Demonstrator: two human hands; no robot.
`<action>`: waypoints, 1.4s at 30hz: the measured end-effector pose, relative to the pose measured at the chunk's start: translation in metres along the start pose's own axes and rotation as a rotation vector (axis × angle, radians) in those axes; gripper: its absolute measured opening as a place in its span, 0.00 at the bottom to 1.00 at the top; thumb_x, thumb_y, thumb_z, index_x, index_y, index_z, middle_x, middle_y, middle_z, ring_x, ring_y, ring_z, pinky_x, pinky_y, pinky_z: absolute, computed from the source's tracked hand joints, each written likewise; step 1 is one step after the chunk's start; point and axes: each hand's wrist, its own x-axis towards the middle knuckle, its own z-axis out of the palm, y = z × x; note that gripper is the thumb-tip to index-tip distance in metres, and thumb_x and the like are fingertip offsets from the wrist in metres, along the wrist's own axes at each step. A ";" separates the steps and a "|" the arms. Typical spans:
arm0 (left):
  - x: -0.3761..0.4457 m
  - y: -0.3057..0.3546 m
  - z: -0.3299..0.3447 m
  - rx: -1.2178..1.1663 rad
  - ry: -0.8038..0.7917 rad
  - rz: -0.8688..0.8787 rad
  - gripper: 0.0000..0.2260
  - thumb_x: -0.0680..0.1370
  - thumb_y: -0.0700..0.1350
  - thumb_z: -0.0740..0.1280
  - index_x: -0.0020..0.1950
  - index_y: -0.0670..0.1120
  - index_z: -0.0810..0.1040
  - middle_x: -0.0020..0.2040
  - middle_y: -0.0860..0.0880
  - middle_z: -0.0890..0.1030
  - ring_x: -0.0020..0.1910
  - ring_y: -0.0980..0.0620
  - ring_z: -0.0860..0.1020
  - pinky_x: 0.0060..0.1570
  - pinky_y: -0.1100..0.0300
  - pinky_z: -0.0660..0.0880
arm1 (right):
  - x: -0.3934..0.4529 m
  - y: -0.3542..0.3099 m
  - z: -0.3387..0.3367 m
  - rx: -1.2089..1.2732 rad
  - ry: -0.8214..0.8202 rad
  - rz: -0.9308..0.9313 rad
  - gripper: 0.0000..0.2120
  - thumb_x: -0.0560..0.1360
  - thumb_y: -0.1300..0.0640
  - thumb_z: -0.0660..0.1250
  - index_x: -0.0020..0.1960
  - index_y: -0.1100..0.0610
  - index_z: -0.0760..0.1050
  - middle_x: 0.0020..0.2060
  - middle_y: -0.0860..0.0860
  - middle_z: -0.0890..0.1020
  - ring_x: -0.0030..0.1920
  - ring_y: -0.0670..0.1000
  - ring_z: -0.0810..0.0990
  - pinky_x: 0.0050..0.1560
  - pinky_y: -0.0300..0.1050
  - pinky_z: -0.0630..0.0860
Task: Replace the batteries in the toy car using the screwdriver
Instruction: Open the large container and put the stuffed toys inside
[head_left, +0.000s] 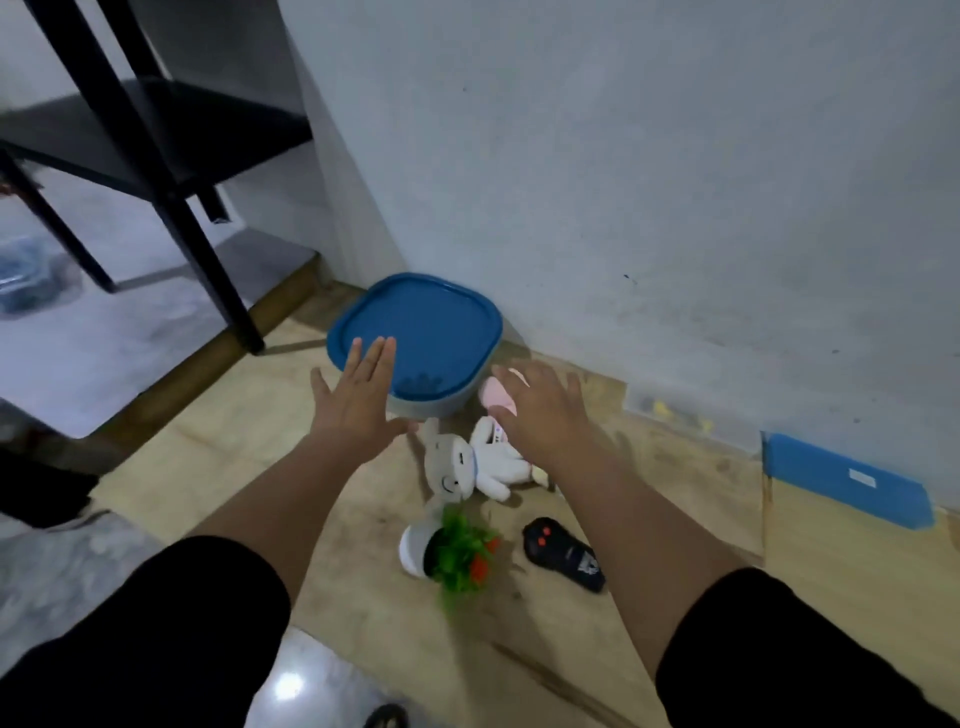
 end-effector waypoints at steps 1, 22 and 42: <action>0.004 -0.007 0.002 0.000 -0.007 0.004 0.44 0.75 0.63 0.61 0.76 0.49 0.34 0.78 0.53 0.37 0.76 0.50 0.36 0.70 0.36 0.46 | 0.005 -0.009 0.003 -0.006 0.004 -0.007 0.25 0.80 0.45 0.53 0.75 0.49 0.54 0.73 0.50 0.61 0.74 0.52 0.56 0.71 0.57 0.53; 0.091 -0.048 0.037 -0.073 -0.045 0.265 0.43 0.77 0.51 0.65 0.76 0.49 0.33 0.78 0.50 0.38 0.76 0.50 0.36 0.72 0.37 0.44 | 0.068 -0.081 0.064 -0.069 0.093 -0.081 0.16 0.60 0.72 0.71 0.47 0.65 0.75 0.45 0.63 0.81 0.47 0.65 0.80 0.51 0.60 0.76; 0.092 -0.059 0.025 -0.056 -0.083 0.300 0.47 0.66 0.77 0.52 0.77 0.53 0.47 0.78 0.51 0.42 0.75 0.51 0.34 0.70 0.32 0.41 | 0.067 -0.054 0.042 0.520 0.061 0.345 0.23 0.78 0.42 0.54 0.71 0.48 0.65 0.62 0.56 0.73 0.63 0.55 0.72 0.62 0.44 0.68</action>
